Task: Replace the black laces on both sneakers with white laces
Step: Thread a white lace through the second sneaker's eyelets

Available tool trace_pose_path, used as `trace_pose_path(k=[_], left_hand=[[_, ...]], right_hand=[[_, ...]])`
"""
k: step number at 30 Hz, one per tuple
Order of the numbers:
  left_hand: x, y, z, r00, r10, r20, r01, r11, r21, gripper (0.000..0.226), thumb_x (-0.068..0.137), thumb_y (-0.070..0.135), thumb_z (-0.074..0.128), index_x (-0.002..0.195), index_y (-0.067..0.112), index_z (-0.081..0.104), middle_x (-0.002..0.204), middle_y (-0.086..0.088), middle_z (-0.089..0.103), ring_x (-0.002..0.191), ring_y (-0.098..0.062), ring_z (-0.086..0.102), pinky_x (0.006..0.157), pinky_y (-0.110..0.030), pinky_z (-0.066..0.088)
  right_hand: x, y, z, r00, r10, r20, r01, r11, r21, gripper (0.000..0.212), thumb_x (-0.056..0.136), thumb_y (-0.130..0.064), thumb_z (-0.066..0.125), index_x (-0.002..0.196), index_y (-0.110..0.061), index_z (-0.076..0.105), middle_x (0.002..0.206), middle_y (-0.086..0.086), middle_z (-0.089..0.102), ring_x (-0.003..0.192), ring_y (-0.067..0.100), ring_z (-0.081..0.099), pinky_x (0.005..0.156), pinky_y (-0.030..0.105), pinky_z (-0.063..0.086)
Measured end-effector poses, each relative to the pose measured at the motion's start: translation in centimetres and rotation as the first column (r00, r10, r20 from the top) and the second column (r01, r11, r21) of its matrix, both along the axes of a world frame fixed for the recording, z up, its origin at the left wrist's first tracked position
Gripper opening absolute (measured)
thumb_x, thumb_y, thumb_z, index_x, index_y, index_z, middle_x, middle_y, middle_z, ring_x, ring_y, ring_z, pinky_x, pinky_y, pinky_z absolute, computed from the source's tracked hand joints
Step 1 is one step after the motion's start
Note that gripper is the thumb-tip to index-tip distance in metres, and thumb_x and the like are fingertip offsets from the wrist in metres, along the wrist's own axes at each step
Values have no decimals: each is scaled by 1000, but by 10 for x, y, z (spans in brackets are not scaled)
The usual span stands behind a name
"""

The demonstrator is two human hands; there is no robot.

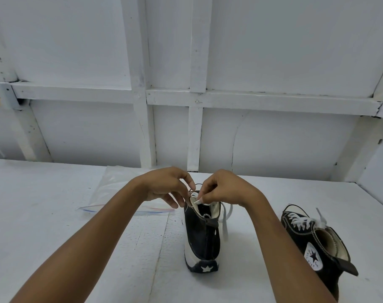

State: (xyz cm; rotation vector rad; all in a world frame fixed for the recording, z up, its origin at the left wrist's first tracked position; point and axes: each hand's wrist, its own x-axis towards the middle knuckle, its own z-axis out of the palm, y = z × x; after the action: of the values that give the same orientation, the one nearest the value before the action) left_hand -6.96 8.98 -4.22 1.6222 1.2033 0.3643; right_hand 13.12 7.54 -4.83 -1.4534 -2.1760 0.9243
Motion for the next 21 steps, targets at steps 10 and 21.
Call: trace_pose_path(k=[10, 21], left_hand=[[-3, -4, -4, 1000, -21, 10, 21, 1000, -2, 30, 88, -4, 64, 117, 1, 58, 93, -15, 74, 77, -23, 68, 70, -33, 55], [-7, -4, -7, 973, -143, -179, 171, 973, 158, 17, 90, 8, 63, 81, 17, 74, 86, -2, 75, 76, -9, 63, 67, -23, 50]], right_hand=[[-4, -2, -2, 999, -21, 48, 20, 1000, 12, 4, 77, -17, 74, 75, -17, 77, 66, -11, 70, 69, 7, 64, 80, 37, 57], [-6, 2, -5, 999, 38, 28, -38, 999, 0, 8, 80, -26, 76, 78, -18, 76, 64, -13, 67, 64, 2, 60, 67, 23, 49]])
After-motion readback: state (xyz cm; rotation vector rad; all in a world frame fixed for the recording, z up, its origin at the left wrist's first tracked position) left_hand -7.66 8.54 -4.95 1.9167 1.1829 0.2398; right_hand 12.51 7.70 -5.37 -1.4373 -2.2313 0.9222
